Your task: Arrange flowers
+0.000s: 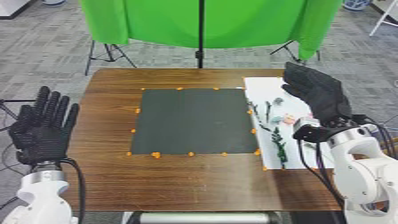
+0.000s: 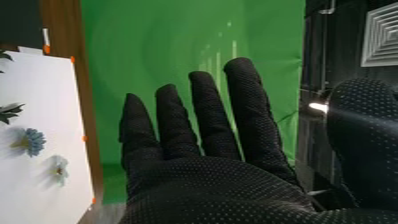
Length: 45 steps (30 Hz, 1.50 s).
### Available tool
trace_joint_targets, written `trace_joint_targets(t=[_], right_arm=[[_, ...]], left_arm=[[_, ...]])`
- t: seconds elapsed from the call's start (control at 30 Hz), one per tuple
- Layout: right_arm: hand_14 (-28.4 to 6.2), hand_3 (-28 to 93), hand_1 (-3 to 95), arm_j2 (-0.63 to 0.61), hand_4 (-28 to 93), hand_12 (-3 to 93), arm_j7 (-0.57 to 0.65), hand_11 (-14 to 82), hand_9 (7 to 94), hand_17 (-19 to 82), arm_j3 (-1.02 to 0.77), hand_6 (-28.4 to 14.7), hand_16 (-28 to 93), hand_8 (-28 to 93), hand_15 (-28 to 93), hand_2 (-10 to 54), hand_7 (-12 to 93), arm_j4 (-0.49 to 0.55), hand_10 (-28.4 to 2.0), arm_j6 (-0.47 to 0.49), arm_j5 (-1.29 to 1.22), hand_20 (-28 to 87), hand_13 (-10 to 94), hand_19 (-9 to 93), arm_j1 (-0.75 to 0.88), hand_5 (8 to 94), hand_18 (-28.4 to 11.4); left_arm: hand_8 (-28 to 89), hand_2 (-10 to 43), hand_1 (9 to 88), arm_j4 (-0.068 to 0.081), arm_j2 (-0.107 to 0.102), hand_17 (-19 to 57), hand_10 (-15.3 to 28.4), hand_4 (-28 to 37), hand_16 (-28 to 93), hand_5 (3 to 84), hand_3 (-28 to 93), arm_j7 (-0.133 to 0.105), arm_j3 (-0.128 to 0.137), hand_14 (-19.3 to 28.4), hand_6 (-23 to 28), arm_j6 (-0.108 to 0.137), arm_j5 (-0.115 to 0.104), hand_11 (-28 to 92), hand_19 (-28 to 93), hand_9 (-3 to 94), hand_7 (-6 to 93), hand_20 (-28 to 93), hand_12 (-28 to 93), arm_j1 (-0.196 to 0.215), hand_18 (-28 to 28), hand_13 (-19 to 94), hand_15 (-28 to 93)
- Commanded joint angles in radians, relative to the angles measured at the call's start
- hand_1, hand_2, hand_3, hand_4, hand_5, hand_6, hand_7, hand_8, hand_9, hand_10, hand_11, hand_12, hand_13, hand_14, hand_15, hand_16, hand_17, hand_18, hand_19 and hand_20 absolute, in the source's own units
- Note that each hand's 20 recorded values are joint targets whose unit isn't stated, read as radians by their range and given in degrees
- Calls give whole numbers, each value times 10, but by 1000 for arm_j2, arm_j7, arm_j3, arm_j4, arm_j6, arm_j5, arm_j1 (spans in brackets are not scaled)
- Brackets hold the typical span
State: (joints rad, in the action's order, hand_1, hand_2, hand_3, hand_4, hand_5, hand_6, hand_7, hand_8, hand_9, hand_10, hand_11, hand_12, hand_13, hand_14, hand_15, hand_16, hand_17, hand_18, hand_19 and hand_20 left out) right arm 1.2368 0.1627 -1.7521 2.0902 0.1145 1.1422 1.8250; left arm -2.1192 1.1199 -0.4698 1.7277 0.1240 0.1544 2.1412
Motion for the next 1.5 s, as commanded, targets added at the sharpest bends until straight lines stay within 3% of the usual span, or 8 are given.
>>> trace_joint_targets(t=[0.03,0.23,0.4,0.6,0.7,0.87,1.07,1.5], right_arm=[[-153,858,129,6,-238,95,6,41,410,121,-50,-46,77,-110,80,92,98,17,-155,21,21,96,280,148,34,482,-149],[-170,849,136,36,-235,102,2,36,389,124,-206,-52,107,-109,95,21,92,71,-175,188,140,119,295,187,121,473,-170],[-171,830,149,-15,-231,113,-18,35,381,138,-196,-66,180,-98,116,-76,76,113,-186,170,452,165,350,270,158,458,-184],[-161,816,159,-48,-262,141,38,52,436,172,-194,-85,224,-98,326,-95,77,162,-203,137,760,277,438,628,208,476,-216],[-165,806,181,-92,-280,172,93,122,510,215,-111,-98,210,-105,533,-95,99,161,-208,36,950,308,468,750,218,521,-223],[-162,775,258,-113,-283,280,154,417,607,293,-35,-72,273,-120,748,-95,177,149,-185,-19,1200,364,544,868,235,647,-231],[-154,755,275,-136,-283,339,296,533,620,318,50,-45,312,-129,782,-95,258,136,-178,153,1331,395,584,900,208,686,-238],[-169,656,258,-137,-283,366,344,575,612,317,180,-47,328,-125,812,-95,312,57,-192,264,1391,433,587,919,168,687,-257]], left_arm=[[-82,126,272,3,-3,-69,107,-283,-56,428,804,6,0,74,70,1,-16,105,287,266,41,111,52,20,104,165,126],[-82,126,272,0,-4,-70,108,-283,-54,429,805,6,0,79,71,3,-30,108,294,267,43,113,53,26,109,172,132],[-82,125,272,-4,1,-70,108,-283,-54,429,806,2,3,81,72,4,-37,108,296,267,44,112,53,33,110,174,136],[-80,126,272,-13,4,-69,120,-283,-52,433,804,-4,10,91,74,-2,-46,122,299,289,51,112,58,54,111,195,148],[-79,127,271,-12,7,-68,124,-283,-51,441,804,0,8,99,78,-1,-49,128,301,307,55,112,62,53,113,208,159],[-79,130,271,-10,9,-67,132,-283,-52,453,802,8,3,106,85,1,-57,143,305,333,62,114,75,48,116,227,175],[-79,131,270,-8,16,-68,133,-283,-53,460,801,17,3,110,86,1,-57,147,310,345,66,116,81,43,119,236,186],[-80,134,270,-5,22,-67,140,-283,-57,463,800,40,9,118,87,-8,-55,144,314,361,63,117,85,44,121,247,202]])
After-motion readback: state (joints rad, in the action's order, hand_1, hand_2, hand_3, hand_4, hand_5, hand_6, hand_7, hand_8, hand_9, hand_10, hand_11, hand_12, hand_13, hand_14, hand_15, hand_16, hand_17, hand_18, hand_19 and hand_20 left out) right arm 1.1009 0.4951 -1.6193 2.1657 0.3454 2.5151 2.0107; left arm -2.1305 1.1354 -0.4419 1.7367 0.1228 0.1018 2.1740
